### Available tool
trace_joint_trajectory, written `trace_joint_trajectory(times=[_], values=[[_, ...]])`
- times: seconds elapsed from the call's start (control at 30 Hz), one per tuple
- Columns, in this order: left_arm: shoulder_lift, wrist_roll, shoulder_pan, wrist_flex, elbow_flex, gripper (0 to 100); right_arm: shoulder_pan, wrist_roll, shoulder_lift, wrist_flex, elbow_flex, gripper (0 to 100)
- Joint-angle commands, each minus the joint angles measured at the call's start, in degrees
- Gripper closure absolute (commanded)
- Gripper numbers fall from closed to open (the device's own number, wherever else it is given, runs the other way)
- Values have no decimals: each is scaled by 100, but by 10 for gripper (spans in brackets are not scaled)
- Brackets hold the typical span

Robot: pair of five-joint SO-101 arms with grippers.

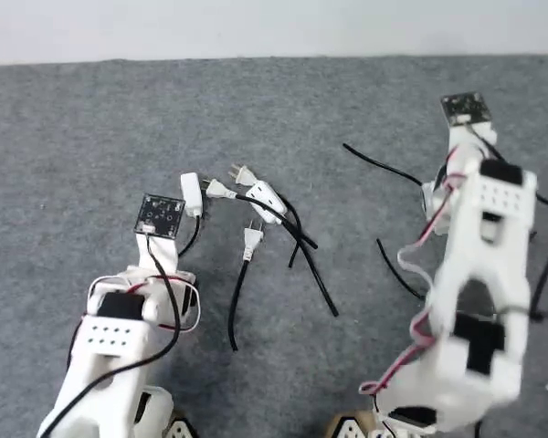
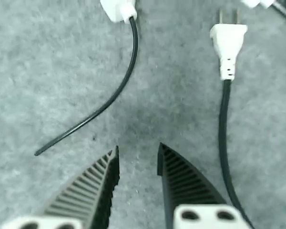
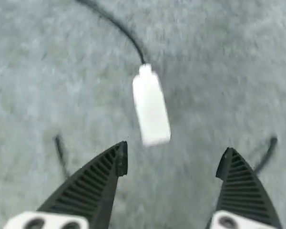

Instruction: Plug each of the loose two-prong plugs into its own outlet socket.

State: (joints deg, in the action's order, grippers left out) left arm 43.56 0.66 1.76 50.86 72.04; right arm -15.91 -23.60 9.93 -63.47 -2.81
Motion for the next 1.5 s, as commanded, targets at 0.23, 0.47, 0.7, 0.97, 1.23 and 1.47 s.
trace_joint_trajectory(times=[0.23, 0.47, 0.7, 0.97, 1.23, 1.47], values=[[-598, 44, -62, -246, -453, 873, 189, 44, 3758, -1007, 4440, 704], [-598, 35, -62, -229, -444, 873, 233, 97, 5297, -2615, 7305, 996], [-598, 44, -114, -211, -453, 873, 488, 1029, 5701, -3978, 9644, 992], [-589, 79, -756, 53, -699, 873, 1455, 2356, 4207, -3978, 7534, 991], [-589, 53, -1125, 114, -734, 873, 2492, 3305, 1701, -3943, 4501, 991], [141, 44, -1090, 607, -611, 875, 3371, 3569, 163, -3908, 2374, 991]])
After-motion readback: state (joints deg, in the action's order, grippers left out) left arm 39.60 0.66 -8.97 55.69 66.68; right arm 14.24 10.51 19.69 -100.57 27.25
